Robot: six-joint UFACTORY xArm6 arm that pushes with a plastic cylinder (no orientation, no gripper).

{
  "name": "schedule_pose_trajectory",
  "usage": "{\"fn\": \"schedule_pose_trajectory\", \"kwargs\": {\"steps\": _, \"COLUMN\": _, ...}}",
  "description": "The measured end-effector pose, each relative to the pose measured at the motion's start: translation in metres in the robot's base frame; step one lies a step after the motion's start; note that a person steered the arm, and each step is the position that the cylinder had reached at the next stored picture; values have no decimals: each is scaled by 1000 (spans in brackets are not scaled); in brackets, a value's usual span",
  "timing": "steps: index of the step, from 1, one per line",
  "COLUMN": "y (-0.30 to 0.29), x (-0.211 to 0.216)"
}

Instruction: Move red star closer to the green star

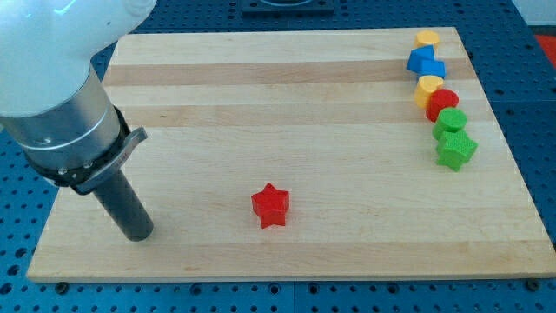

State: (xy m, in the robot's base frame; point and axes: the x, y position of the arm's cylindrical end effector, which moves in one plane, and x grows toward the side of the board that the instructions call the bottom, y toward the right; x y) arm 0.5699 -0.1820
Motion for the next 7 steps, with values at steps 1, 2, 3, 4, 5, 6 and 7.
{"fn": "schedule_pose_trajectory", "kwargs": {"steps": 1, "y": -1, "x": 0}}
{"fn": "schedule_pose_trajectory", "kwargs": {"steps": 2, "y": -1, "x": 0}}
{"fn": "schedule_pose_trajectory", "kwargs": {"steps": 3, "y": 15, "x": 0}}
{"fn": "schedule_pose_trajectory", "kwargs": {"steps": 4, "y": 79, "x": -4}}
{"fn": "schedule_pose_trajectory", "kwargs": {"steps": 5, "y": 136, "x": -18}}
{"fn": "schedule_pose_trajectory", "kwargs": {"steps": 6, "y": 180, "x": -27}}
{"fn": "schedule_pose_trajectory", "kwargs": {"steps": 7, "y": 232, "x": -30}}
